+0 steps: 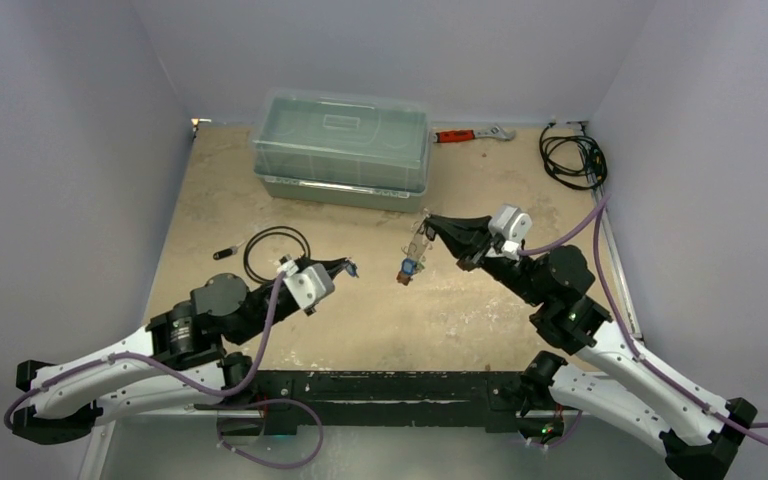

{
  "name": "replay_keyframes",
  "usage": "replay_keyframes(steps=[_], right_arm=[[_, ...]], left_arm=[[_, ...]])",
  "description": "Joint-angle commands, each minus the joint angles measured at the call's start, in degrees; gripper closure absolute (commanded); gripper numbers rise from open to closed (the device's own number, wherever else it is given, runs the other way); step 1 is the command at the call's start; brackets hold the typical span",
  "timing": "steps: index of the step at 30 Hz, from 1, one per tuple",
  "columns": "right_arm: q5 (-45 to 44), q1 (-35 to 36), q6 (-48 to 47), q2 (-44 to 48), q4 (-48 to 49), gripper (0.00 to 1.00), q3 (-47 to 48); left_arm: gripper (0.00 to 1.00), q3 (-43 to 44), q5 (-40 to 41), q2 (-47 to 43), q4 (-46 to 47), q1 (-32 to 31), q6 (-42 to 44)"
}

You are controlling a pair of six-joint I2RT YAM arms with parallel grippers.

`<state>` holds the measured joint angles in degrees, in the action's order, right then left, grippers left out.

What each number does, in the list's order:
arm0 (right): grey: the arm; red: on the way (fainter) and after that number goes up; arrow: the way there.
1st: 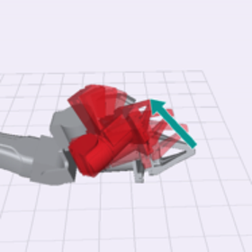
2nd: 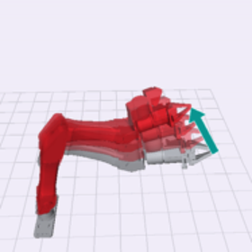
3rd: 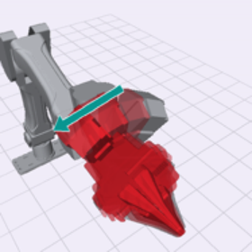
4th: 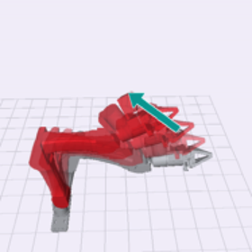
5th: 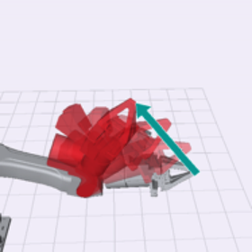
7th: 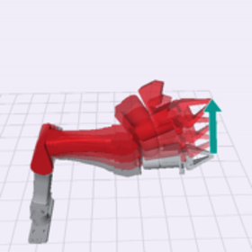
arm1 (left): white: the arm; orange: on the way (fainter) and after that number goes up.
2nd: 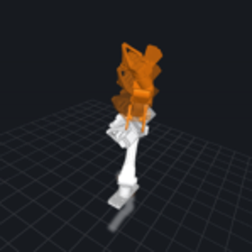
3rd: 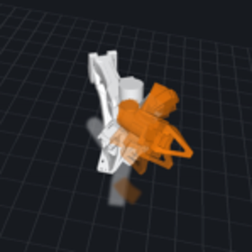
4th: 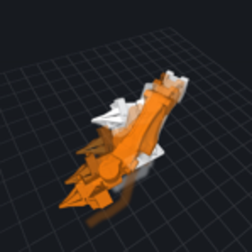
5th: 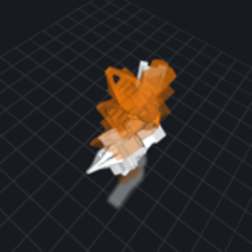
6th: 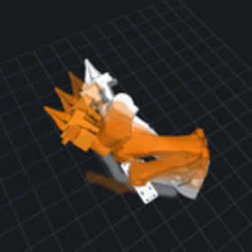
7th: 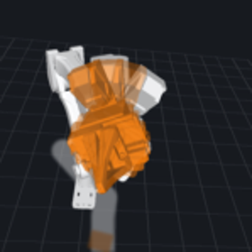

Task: Put the keys on the keyring

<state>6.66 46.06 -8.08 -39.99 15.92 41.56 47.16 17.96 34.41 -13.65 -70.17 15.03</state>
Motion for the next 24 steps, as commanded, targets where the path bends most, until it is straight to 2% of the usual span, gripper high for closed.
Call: replay_keyframes(steps=[1, 5, 12, 24], right_arm=[[11.38, -0.18, 0.35, 0.76, 5.99, 1.00, -1.25], [17.15, -0.06, 0.30, 0.15, 7.19, 1.00, -2.96], [27.68, 0.38, -2.99, -3.19, 7.79, 1.00, -4.16], [35.73, 2.58, -6.53, -8.63, 7.15, 1.00, -3.72]], left_arm=[[1.00, -1.45, -8.08, -4.31, -1.01, -0.02, 14.66], [1.00, -3.31, -10.00, -7.11, -2.04, -0.04, 20.37], [1.00, -3.22, -12.55, -7.12, -6.57, -0.02, 22.96], [1.00, -2.97, -16.12, -7.19, -11.10, 0.00, 27.37]])
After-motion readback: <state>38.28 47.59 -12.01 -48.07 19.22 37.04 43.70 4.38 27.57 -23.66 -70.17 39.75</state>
